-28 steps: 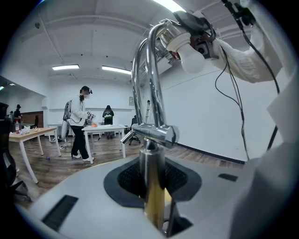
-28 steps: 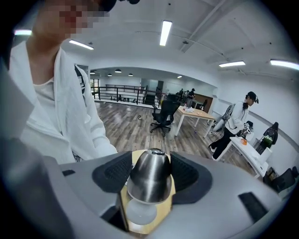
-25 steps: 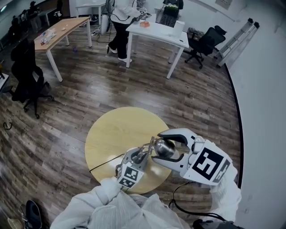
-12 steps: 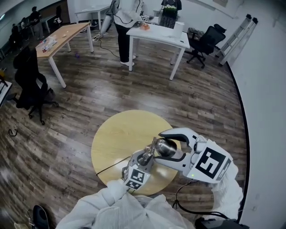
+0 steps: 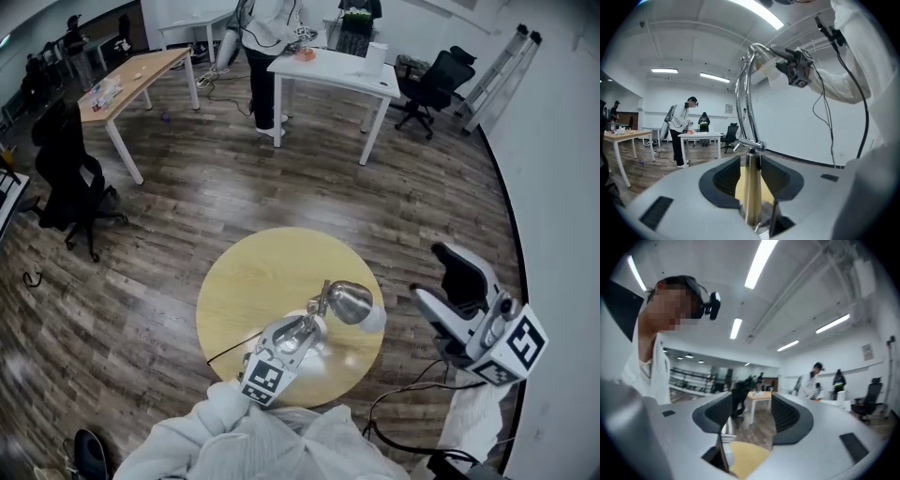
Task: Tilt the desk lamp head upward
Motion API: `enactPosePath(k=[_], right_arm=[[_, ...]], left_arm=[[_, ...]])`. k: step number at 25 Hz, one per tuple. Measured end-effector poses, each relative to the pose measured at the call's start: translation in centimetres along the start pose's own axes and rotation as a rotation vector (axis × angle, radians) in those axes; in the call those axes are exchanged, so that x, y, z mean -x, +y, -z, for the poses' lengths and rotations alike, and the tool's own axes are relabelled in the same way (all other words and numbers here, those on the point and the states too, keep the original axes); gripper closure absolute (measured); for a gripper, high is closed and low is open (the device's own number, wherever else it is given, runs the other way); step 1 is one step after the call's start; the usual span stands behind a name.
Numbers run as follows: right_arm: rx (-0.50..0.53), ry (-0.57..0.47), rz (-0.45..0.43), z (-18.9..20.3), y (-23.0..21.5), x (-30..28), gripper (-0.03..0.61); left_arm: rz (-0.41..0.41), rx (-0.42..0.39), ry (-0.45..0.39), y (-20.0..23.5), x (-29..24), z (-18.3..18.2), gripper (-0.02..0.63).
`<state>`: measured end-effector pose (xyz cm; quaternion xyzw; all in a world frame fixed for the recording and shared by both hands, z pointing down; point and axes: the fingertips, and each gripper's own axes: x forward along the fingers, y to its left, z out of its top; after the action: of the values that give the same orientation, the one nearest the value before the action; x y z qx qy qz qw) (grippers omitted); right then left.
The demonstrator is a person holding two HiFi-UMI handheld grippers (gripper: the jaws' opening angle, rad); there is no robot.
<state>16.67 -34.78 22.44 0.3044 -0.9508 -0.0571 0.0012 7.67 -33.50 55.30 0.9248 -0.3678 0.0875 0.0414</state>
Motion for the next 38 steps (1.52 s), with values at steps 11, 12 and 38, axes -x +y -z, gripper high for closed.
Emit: enactPosePath(k=[11, 12, 38], right_arm=[[-0.28, 0.106, 1.01, 23.3, -3.2, 15.3, 0.412], [-0.297, 0.139, 1.017, 25.4, -1.7, 14.8, 0.473], [-0.262, 0.267, 0.749, 29.4, 11.8, 3.8, 0.565]], left_arm=[[-0.17, 0.184, -0.05, 3.8, 6.0, -0.7, 0.497], [-0.165, 0.181, -0.026, 3.5, 5.8, -0.2, 0.517], [-0.039, 0.269, 0.088, -2.3, 8.9, 1.2, 0.612]])
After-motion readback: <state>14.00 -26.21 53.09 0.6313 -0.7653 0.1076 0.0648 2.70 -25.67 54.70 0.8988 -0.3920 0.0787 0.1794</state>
